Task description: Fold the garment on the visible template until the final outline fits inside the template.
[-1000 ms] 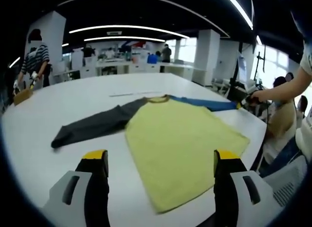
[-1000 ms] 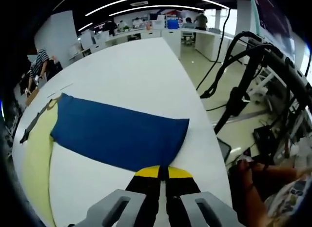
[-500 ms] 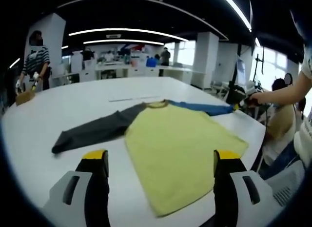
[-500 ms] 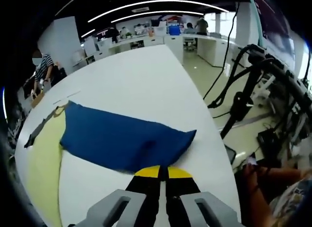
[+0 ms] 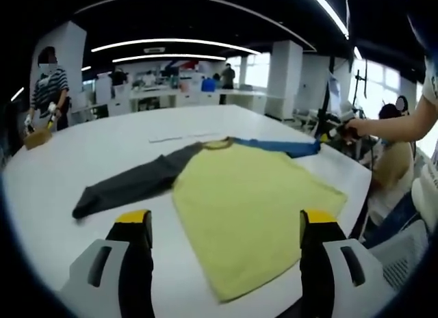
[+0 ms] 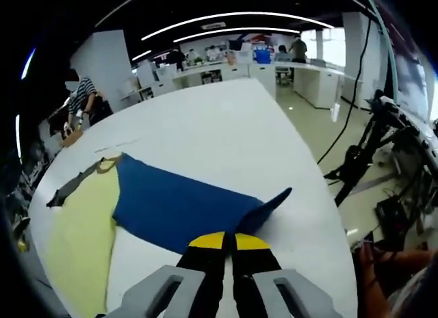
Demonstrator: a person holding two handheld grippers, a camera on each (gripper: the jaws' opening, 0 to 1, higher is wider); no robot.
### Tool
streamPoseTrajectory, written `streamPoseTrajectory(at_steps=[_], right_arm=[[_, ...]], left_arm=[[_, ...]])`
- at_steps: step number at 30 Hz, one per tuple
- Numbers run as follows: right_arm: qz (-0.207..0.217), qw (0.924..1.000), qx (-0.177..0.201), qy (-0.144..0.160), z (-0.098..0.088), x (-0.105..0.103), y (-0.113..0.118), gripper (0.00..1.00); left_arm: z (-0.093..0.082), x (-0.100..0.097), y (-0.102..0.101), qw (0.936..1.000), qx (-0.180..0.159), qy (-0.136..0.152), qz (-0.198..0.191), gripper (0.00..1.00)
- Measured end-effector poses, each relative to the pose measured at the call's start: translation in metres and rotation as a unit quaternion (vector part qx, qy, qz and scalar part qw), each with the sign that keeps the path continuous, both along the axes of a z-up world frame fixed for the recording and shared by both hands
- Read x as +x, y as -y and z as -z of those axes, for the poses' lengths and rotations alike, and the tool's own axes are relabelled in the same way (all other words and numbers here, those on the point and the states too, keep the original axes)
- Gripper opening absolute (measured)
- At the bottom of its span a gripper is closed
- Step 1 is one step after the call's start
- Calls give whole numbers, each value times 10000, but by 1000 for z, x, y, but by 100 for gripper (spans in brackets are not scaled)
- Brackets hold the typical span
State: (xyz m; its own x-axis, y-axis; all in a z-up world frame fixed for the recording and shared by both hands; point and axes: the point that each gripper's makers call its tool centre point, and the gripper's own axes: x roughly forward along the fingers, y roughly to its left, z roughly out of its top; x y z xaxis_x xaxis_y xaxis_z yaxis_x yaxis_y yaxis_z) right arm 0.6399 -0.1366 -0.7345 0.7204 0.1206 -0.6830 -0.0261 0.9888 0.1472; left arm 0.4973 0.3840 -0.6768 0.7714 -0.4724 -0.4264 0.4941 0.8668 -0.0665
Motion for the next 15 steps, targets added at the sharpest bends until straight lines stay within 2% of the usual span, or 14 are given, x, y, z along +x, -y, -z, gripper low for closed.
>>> streamPoseTrajectory(at_steps=[6, 15], right_arm=[[-123, 9998, 147, 69, -4, 8, -21, 0], [-428, 9988, 91, 198, -12, 17, -47, 0]], left_arm=[[0, 2, 1, 10000, 30, 20, 47, 86], [-1, 1, 5, 10000, 11, 34, 77, 86]])
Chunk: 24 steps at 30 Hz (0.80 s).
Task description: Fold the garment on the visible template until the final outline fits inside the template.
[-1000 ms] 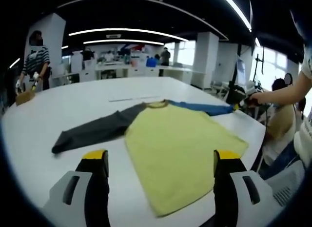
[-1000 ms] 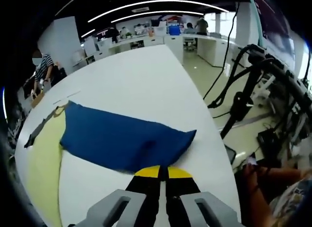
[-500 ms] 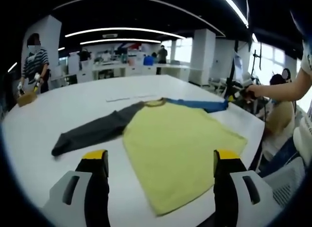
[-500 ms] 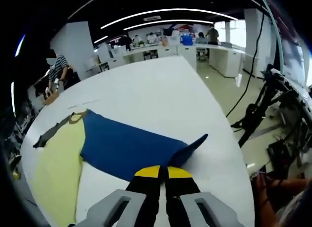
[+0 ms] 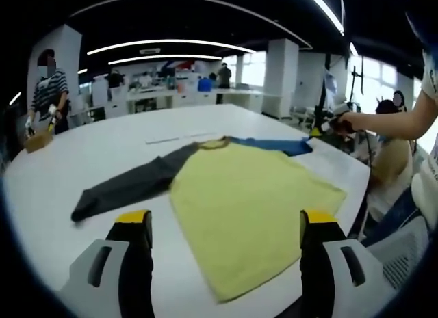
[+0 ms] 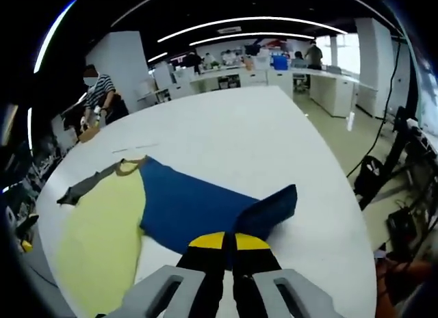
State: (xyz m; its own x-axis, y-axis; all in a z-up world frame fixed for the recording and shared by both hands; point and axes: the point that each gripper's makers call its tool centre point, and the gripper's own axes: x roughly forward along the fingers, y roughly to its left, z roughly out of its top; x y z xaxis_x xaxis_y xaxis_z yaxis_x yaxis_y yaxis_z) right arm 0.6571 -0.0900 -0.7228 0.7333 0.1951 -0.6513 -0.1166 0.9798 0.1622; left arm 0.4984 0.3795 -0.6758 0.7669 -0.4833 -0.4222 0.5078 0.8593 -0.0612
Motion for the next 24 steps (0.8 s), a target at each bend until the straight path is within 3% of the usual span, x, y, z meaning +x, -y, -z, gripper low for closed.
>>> streamPoseTrajectory(at_steps=[24], right_arm=[[-451, 9983, 283, 221, -10, 23, -63, 0]], left_arm=[[3, -2, -1, 9999, -104, -23, -72, 86]])
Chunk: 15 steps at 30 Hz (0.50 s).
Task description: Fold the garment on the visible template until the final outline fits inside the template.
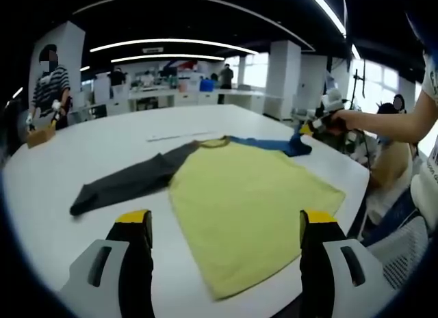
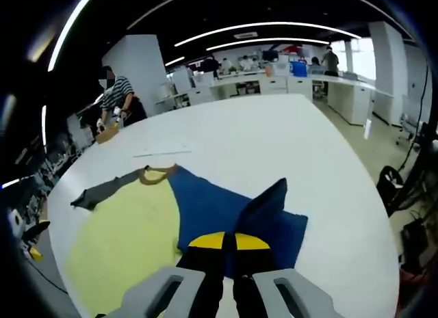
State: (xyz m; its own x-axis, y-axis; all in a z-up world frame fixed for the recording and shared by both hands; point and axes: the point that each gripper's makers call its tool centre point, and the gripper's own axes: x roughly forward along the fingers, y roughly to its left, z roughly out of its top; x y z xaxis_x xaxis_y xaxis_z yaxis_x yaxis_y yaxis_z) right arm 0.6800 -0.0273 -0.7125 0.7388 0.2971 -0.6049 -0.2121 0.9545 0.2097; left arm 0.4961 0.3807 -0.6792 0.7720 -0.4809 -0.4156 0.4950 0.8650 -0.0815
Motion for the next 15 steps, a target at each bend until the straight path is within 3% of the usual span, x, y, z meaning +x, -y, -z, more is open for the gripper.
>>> streamPoseTrajectory(at_steps=[15], right_arm=[[-279, 9996, 103, -14, 2, 13, -38, 0]], left_arm=[[3, 0, -6, 10000, -12, 24, -72, 85]])
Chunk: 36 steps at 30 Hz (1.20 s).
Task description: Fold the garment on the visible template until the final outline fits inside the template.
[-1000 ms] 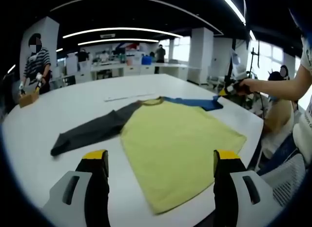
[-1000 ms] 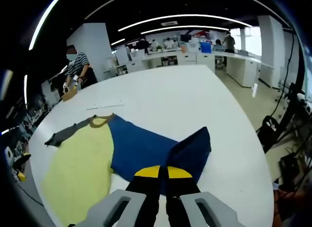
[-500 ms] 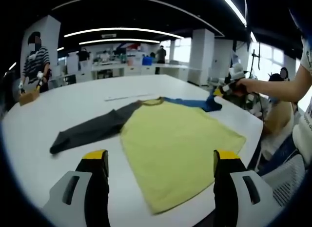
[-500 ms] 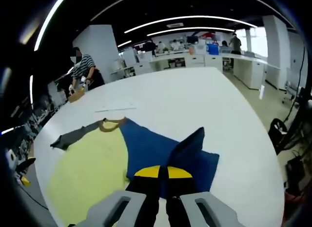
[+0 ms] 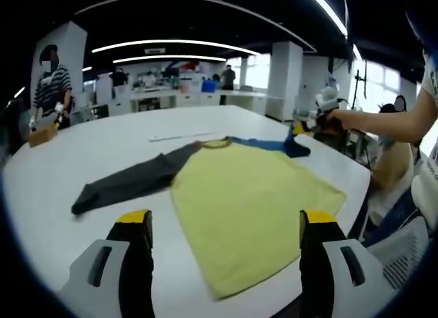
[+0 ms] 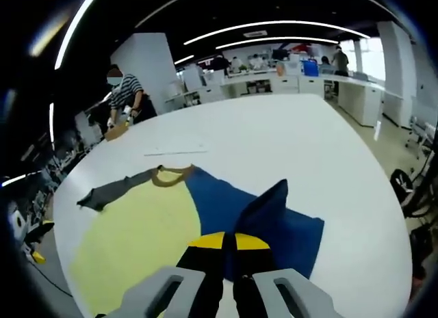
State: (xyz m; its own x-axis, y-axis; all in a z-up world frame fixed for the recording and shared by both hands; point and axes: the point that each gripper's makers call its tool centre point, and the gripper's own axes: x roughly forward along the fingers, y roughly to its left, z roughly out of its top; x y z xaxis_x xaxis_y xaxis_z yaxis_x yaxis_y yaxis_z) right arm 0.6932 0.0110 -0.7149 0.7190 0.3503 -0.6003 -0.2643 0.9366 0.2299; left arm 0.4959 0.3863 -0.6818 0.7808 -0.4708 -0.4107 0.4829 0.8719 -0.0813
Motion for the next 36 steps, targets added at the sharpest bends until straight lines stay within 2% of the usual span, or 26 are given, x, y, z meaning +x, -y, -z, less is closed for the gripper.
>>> streamPoseTrajectory(at_steps=[14, 25, 36], right_arm=[[-102, 9996, 262, -18, -3, 9, -34, 0], [-279, 9993, 260, 10, -7, 14, -57, 0], [-455, 9984, 317, 62, -14, 22, -85, 0]], left_arm=[[6, -1, -5, 10000, 29, -34, -16, 85], [6, 2, -1, 10000, 27, 6, 44, 85], [6, -3, 4, 10000, 41, -23, 71, 85]])
